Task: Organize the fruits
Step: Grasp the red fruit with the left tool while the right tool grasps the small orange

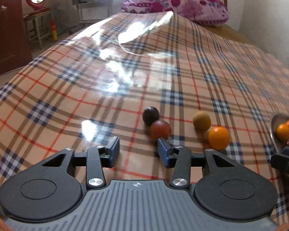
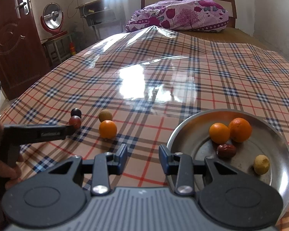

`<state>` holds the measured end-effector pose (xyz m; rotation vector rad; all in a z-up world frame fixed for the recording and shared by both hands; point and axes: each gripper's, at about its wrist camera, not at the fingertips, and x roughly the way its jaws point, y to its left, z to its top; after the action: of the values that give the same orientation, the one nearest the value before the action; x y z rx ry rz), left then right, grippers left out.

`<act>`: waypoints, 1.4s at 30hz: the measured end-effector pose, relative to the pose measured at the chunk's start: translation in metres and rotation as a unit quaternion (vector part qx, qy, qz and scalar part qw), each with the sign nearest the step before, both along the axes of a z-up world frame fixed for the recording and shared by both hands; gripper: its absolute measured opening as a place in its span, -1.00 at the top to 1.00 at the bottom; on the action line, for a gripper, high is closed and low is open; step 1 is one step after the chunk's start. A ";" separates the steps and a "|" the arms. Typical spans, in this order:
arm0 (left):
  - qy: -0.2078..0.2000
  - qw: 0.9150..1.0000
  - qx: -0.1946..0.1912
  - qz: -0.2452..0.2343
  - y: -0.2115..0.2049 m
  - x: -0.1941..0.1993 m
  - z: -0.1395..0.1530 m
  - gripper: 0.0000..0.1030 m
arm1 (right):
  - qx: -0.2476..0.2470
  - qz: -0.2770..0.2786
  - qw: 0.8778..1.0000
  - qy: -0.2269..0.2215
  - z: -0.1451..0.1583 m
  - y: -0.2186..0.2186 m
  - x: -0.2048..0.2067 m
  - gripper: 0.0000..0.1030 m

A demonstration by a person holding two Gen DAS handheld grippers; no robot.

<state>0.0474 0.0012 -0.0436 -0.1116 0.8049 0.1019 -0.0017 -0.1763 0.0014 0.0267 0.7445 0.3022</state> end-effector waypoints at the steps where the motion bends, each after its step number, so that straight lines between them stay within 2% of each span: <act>1: -0.005 1.000 -0.007 -0.003 0.000 0.000 0.002 -0.24 | 0.000 0.000 1.000 -0.002 0.001 0.001 -0.001 0.28; 2: -0.013 1.000 -0.011 -0.009 -0.001 0.000 0.005 -0.39 | 0.001 0.000 1.000 -0.003 0.001 0.001 -0.001 0.28; 4: -0.024 0.999 -0.007 -0.026 -0.008 0.004 0.008 -0.49 | 0.001 0.000 1.000 -0.002 0.001 0.001 0.000 0.28; 5: -0.024 0.999 -0.004 -0.033 -0.012 0.008 0.007 -0.49 | 0.000 0.001 1.000 -0.002 0.001 0.002 0.000 0.28; 7: -0.012 0.999 -0.003 -0.039 -0.020 0.018 0.002 -0.35 | -0.001 0.004 1.000 -0.001 0.001 0.004 0.000 0.28; 8: -0.008 0.999 -0.002 -0.044 -0.023 0.022 0.000 -0.39 | -0.002 0.005 1.000 -0.001 0.001 0.004 0.000 0.28; 10: -0.003 0.999 0.003 -0.052 -0.026 0.029 -0.004 -0.31 | -0.005 0.007 1.000 0.000 0.000 0.005 0.000 0.28; 14: -0.012 0.998 0.004 -0.056 -0.032 0.023 -0.005 0.07 | -0.007 0.005 1.000 0.001 -0.001 0.003 0.002 0.28; 16: -0.014 0.998 0.005 -0.065 -0.033 0.018 -0.003 0.17 | -0.006 0.003 1.000 0.003 -0.003 0.002 0.002 0.28; 20: -0.019 0.996 -0.002 -0.086 -0.029 0.011 -0.003 0.51 | -0.004 -0.002 1.000 0.002 -0.004 -0.001 0.003 0.28; 26: -0.011 0.996 -0.009 -0.093 -0.023 0.021 -0.010 0.47 | -0.003 -0.003 1.000 0.002 -0.004 0.000 0.001 0.28; 29: -0.004 0.995 -0.009 -0.104 -0.027 0.026 -0.010 0.20 | -0.005 -0.001 1.000 0.002 -0.004 0.001 0.001 0.28; 32: -0.006 0.994 -0.014 -0.106 -0.032 0.033 -0.008 0.13 | -0.006 -0.001 1.000 0.002 -0.004 0.001 0.001 0.28; 36: 0.002 0.995 -0.007 -0.104 -0.038 0.044 -0.010 0.22 | -0.009 0.002 1.000 0.004 -0.006 0.002 0.001 0.28; 39: 0.003 0.995 -0.002 -0.099 -0.036 0.043 -0.012 0.53 | -0.008 0.002 1.000 0.006 -0.006 0.000 0.002 0.28; 42: 0.001 0.995 -0.004 -0.095 -0.031 0.037 -0.011 0.52 | -0.008 0.001 1.000 0.004 -0.005 0.001 0.002 0.28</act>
<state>0.0844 -0.0303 -0.0548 -0.0417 0.8140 -0.0804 0.0005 -0.1755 -0.0041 0.0124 0.7545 0.2984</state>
